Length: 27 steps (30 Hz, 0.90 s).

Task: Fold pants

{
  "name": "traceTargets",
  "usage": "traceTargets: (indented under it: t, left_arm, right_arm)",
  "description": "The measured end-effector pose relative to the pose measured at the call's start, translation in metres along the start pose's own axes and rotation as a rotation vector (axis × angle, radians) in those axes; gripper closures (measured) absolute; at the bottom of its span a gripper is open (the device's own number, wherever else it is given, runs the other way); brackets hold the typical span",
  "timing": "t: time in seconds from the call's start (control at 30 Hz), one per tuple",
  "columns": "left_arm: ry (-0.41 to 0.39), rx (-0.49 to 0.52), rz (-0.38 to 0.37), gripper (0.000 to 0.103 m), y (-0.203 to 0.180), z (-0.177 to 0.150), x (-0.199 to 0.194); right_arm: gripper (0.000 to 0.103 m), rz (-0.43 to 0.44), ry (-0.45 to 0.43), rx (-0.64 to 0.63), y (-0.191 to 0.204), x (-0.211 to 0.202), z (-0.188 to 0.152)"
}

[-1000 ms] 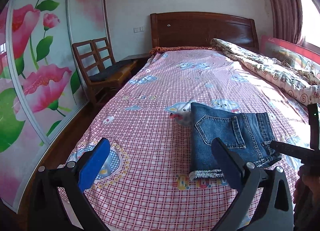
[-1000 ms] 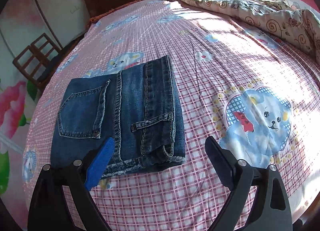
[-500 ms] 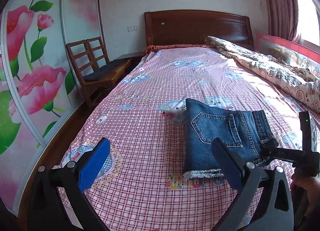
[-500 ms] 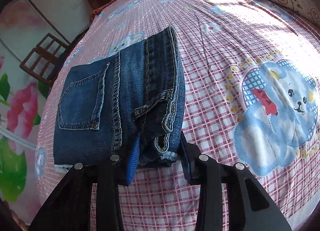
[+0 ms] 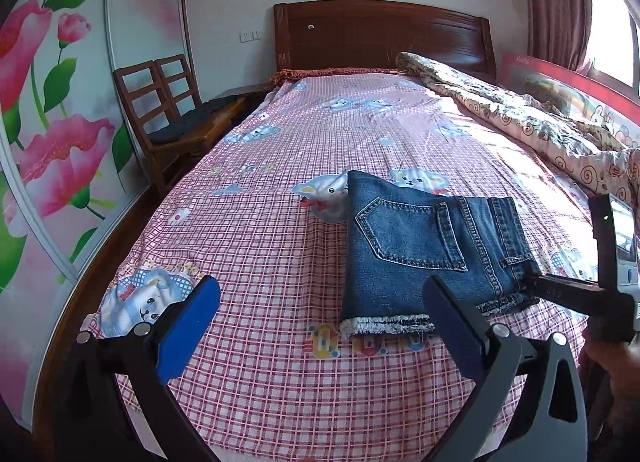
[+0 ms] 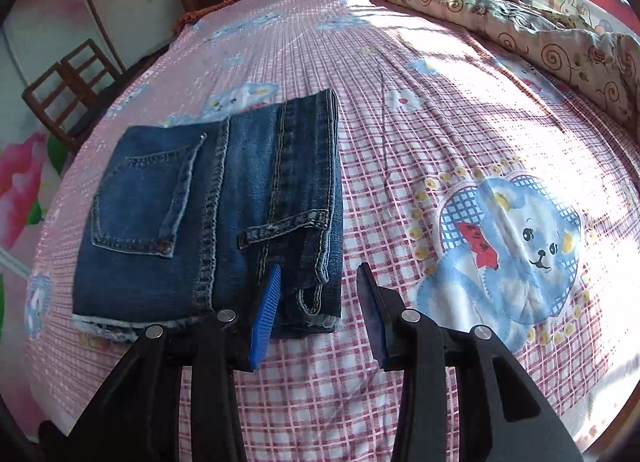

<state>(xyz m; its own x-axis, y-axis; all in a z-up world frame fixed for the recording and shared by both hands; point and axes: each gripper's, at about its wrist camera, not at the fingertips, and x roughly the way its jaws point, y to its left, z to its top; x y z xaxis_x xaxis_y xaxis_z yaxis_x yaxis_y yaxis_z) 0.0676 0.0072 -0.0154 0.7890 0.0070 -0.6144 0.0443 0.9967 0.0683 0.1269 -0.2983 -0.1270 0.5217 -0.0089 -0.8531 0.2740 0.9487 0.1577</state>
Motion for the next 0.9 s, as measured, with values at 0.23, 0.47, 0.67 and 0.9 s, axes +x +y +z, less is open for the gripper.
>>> traceTargets:
  t: [0.23, 0.47, 0.67, 0.9]
  left_arm:
    - [0.024, -0.041, -0.004, 0.002, 0.010, 0.000, 0.009]
    - [0.039, -0.038, -0.010, 0.002, 0.007, -0.003, 0.012]
    - [0.044, -0.039, -0.033, 0.002, 0.007, -0.001, 0.013]
    - [0.074, -0.033, -0.144, 0.002, -0.017, -0.001, 0.028]
  right_arm:
    - [0.051, -0.029, -0.035, -0.047, 0.000, -0.044, -0.016]
    - [0.051, 0.014, -0.013, -0.075, 0.013, -0.062, -0.051]
    - [0.051, 0.106, -0.020, -0.103, 0.038, -0.068, -0.053]
    - [0.051, 0.128, -0.061, -0.073, 0.038, -0.088, -0.049]
